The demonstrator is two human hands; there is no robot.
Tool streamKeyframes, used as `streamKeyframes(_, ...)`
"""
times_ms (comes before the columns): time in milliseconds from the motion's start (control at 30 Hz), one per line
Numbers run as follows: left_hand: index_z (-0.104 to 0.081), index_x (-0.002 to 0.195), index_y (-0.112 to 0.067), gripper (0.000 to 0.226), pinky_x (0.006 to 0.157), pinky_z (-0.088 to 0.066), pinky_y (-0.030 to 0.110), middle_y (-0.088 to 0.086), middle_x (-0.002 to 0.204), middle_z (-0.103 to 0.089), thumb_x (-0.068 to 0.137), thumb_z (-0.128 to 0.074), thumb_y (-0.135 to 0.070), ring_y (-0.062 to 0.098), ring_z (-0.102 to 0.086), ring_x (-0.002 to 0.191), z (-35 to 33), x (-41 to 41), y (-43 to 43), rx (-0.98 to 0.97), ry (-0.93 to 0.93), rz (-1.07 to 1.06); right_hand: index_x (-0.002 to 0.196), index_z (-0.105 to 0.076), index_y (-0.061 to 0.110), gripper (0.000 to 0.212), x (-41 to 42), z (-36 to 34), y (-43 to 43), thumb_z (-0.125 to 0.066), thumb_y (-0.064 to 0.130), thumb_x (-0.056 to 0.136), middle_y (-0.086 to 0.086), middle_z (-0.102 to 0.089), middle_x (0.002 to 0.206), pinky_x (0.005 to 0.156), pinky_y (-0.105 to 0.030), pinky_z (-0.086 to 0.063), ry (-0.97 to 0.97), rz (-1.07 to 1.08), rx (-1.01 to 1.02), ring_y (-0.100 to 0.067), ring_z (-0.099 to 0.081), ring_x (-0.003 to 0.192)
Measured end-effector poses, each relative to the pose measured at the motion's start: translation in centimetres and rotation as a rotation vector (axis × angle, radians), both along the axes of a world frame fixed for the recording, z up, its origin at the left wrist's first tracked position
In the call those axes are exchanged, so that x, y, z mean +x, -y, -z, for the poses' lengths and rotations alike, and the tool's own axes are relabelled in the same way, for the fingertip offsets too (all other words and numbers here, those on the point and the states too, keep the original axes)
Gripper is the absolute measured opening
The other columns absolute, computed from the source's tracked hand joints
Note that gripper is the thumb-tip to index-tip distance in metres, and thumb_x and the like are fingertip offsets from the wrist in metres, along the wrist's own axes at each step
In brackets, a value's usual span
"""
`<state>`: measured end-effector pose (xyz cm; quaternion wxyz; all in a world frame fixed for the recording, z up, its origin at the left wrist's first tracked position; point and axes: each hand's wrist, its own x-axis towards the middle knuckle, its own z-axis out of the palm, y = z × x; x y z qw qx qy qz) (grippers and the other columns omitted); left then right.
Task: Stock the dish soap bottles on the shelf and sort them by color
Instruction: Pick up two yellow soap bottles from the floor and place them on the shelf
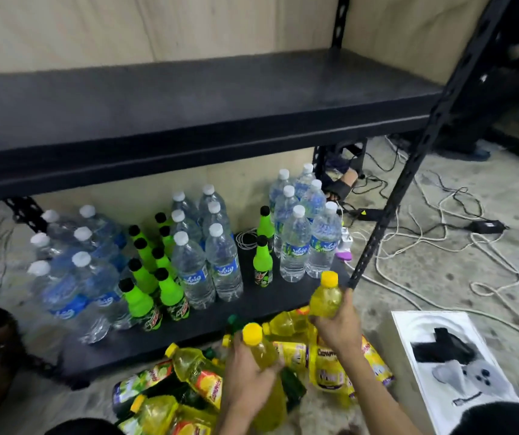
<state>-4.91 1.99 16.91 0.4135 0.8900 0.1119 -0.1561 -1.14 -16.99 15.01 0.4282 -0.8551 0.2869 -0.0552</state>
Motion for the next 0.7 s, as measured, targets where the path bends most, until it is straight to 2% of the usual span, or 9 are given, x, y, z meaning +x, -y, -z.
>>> streamKeyframes(67, -0.042, 0.137, -0.025, 0.089, 0.106, -0.043, 0.041, -0.001, 0.134, -0.056, 0.065, -0.081, -0.058, 0.024, -0.052, 0.126, -6.2, -0.2, -1.4, -0.044, 0.125, 0.076, 0.123, -0.043, 0.014, 0.075, -0.6, -6.8, 0.3, -0.087, 0.017, 0.063, -0.011, -0.07, 0.098, 0.077, -0.045, -0.054, 0.141, -0.047, 0.027, -0.034, -0.067, 0.091)
streamKeyframes(133, -0.046, 0.13, -0.04, 0.089, 0.101, -0.047, 0.037, -0.017, 0.121, -0.062, 0.052, -0.076, -0.073, 0.011, -0.059, 0.115, -13.7, -0.1, -2.7, -0.112, 0.301, 0.128, 0.123, -0.043, 0.027, 0.079, -1.4, -14.6, 0.8, -0.089, 0.022, 0.059, 0.001, -0.07, 0.09, 0.072, -0.042, -0.056, 0.28, -0.128, 0.005, -0.023, -0.068, 0.082)
streamKeyframes(200, -0.049, 0.115, -0.055, 0.08, 0.083, -0.052, 0.023, -0.029, 0.099, -0.066, 0.043, -0.07, -0.085, -0.005, -0.063, 0.096, -21.7, 0.0, -3.7, -0.172, 0.461, 0.158, 0.113, -0.042, 0.042, 0.075, -2.1, -22.3, 0.9, -0.088, 0.033, 0.055, 0.009, -0.069, 0.086, 0.07, -0.037, -0.055, 0.389, -0.233, -0.056, -0.013, -0.066, 0.078)
streamKeyframes(267, -0.053, 0.106, -0.058, 0.072, 0.066, -0.051, 0.012, -0.033, 0.092, -0.068, 0.041, -0.073, -0.084, -0.01, -0.066, 0.083, -29.7, 0.6, -4.0, -0.265, 0.629, 0.165, 0.105, -0.041, 0.049, 0.071, -2.6, -30.1, 1.3, -0.084, 0.047, 0.048, 0.012, -0.067, 0.088, 0.072, -0.035, -0.054, 0.508, -0.294, -0.099, -0.009, -0.065, 0.083)
streamKeyframes(300, -0.056, 0.104, -0.056, 0.07, 0.065, -0.052, 0.014, -0.032, 0.092, -0.07, 0.041, -0.076, -0.081, -0.008, -0.068, 0.082, -33.1, 1.3, -4.0, -0.312, 0.703, 0.173, 0.104, -0.042, 0.05, 0.071, -2.5, -33.5, 1.6, -0.082, 0.052, 0.045, 0.012, -0.067, 0.09, 0.073, -0.035, -0.054, 0.555, -0.311, -0.104, -0.008, -0.065, 0.085)
streamKeyframes(367, -0.064, 0.101, -0.045, 0.068, 0.077, -0.055, 0.028, -0.02, 0.093, -0.074, 0.04, -0.078, -0.072, -0.002, -0.07, 0.085, -39.0, 3.5, -3.3, -0.397, 0.835, 0.185, 0.108, -0.047, 0.041, 0.075, -1.0, -39.5, 2.3, -0.084, 0.052, 0.044, 0.009, -0.068, 0.098, 0.077, -0.042, -0.057, 0.623, -0.343, -0.079, -0.014, -0.067, 0.092)
streamKeyframes(500, -0.06, 0.107, -0.02, 0.076, 0.09, -0.056, 0.05, 0.006, 0.105, -0.072, 0.044, -0.084, -0.055, 0.025, -0.07, 0.099, -47.5, 11.7, 0.5, -0.451, 0.964, 0.237, 0.114, -0.048, 0.023, 0.077, 5.7, -47.0, 4.1, -0.09, 0.035, 0.05, -0.004, -0.066, 0.111, 0.085, -0.05, -0.057, 0.717, -0.292, 0.021, -0.026, -0.067, 0.101)
streamKeyframes(600, -0.058, 0.117, -0.023, 0.073, 0.088, -0.055, 0.04, 0.001, 0.113, -0.068, 0.056, -0.086, -0.051, 0.022, -0.066, 0.103, -50.0, 19.5, 4.3, -0.329, 0.958, 0.2, 0.12, -0.043, 0.021, 0.078, 12.6, -48.7, 5.0, -0.09, 0.031, 0.058, -0.005, -0.06, 0.115, 0.088, -0.048, -0.056, 0.711, -0.193, -0.029, -0.028, -0.063, 0.104)
streamKeyframes(700, -0.054, 0.122, -0.021, 0.071, 0.078, -0.044, 0.028, 0.004, 0.122, -0.064, 0.064, -0.084, -0.049, 0.024, -0.061, 0.108, -49.6, 26.6, 8.0, -0.19, 0.921, 0.15, 0.127, -0.04, 0.018, 0.081, 19.2, -48.3, 6.1, -0.089, 0.027, 0.063, -0.011, -0.057, 0.121, 0.093, -0.049, -0.053, 0.683, -0.114, -0.064, -0.033, -0.059, 0.11)
